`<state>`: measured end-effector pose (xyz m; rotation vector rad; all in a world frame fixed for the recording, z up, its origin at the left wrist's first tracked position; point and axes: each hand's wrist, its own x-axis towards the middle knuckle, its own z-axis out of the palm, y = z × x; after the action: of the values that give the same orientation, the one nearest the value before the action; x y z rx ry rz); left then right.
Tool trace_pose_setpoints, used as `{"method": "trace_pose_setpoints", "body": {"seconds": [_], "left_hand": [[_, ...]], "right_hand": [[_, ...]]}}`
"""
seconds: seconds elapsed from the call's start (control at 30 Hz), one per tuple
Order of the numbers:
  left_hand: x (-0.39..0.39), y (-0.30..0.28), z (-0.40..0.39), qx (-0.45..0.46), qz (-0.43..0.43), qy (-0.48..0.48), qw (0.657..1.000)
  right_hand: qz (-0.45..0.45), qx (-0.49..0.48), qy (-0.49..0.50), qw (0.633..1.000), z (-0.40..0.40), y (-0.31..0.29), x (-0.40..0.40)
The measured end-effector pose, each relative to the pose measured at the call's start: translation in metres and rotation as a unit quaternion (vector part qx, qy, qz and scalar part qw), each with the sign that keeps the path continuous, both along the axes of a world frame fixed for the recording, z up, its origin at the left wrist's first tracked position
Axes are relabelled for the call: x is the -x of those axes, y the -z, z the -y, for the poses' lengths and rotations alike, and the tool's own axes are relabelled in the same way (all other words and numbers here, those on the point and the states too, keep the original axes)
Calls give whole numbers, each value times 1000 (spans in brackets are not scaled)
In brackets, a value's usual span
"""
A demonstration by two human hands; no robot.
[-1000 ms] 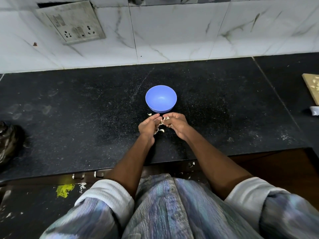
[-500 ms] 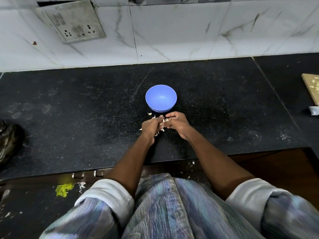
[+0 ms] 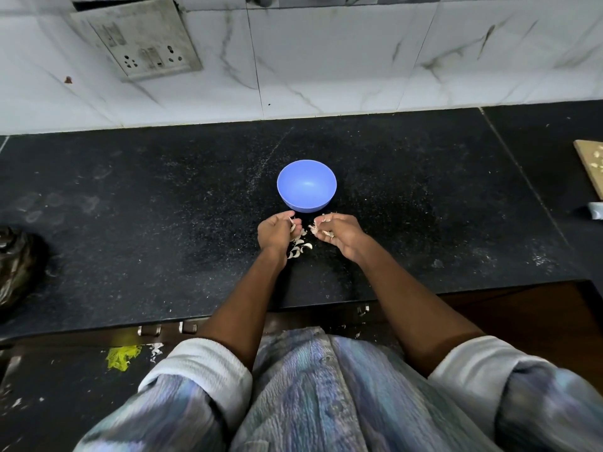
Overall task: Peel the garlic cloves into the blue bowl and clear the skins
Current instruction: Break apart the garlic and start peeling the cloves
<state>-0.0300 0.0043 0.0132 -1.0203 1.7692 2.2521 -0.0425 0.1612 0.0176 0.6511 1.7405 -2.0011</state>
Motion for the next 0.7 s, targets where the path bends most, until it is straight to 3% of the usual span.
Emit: {"method": "trace_pose_setpoints", "body": {"seconds": [0.17, 0.37, 0.47, 0.6, 0.7], "left_hand": [[-2, -4, 9, -100, 6, -11, 995], [-7, 0, 14, -63, -13, 17, 998], [-11, 6, 13, 22, -32, 42, 998], [-12, 17, 19, 248, -66, 91, 962], [-14, 17, 19, 295, -94, 142, 940]], "right_hand": [[28, 52, 52, 997, 2, 4, 6], [44, 87, 58, 994, 6, 5, 7], [48, 97, 57, 993, 9, 4, 7], [58, 121, 45, 990, 7, -2, 3], [71, 153, 48, 985, 7, -4, 2]]}}
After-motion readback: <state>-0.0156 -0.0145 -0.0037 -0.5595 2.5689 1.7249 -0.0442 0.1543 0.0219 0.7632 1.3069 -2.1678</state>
